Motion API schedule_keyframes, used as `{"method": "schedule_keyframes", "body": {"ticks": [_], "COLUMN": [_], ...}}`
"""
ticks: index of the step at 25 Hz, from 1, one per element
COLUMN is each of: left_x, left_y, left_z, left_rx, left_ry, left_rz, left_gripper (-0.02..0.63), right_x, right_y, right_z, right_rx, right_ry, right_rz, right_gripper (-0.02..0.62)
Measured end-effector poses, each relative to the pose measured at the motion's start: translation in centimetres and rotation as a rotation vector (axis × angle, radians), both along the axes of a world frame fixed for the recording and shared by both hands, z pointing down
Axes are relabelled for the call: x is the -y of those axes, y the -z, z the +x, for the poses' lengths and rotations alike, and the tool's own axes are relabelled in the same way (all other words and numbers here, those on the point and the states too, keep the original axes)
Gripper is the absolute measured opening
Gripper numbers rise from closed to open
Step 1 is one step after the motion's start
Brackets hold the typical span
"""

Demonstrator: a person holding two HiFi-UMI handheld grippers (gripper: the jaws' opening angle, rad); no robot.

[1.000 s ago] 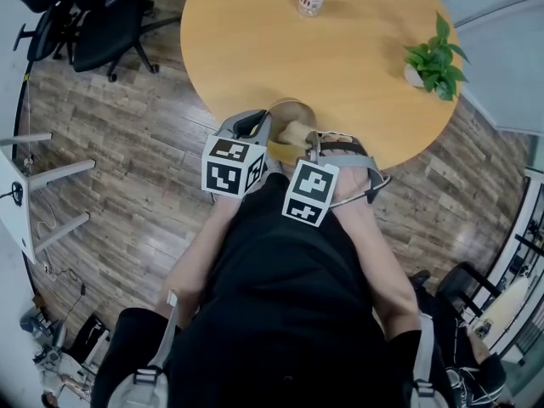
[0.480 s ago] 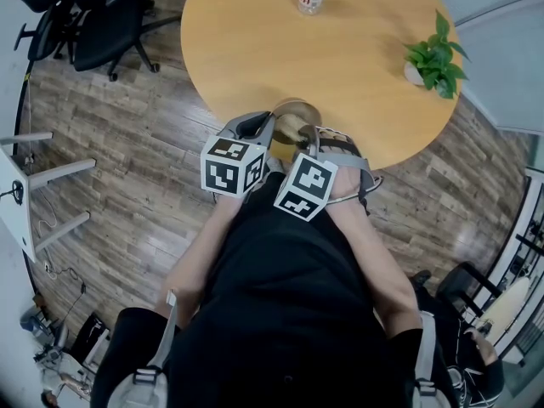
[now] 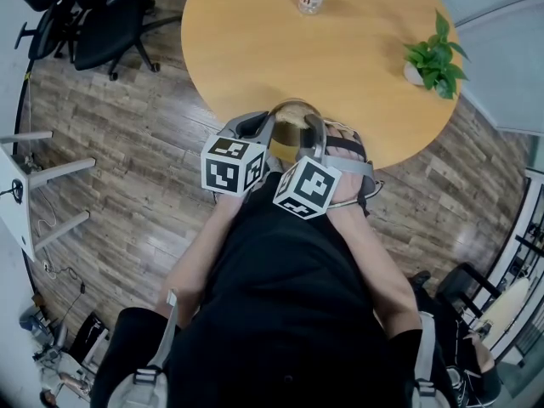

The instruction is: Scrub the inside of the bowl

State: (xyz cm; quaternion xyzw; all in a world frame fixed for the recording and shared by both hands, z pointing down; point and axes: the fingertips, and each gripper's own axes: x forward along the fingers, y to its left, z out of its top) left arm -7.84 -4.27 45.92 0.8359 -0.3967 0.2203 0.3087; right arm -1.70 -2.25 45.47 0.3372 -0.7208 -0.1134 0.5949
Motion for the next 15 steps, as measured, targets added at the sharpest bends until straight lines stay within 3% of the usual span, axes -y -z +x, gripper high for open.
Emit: {"method": "schedule_keyframes", "body": {"ticks": [6,15], "left_x": [-0.1,-0.2], "left_y": [0.3,0.6], "left_z": [0.1,0.8], "left_rx": [-0.007,0.042], "left_ry": [-0.002,-0.044], "left_rz": [0.001,0.034], "left_gripper": [0.020,0.020], "right_x": [0.1,-1.5], "right_y": [0.1,-3.1], "right_z": [0.0,-0.5], "right_rx": [-0.065,-0.086], "right_ry": [0.049,0.087], "right_rz": [0.057,-0.090], "right_gripper": [0.040,0.040]}}
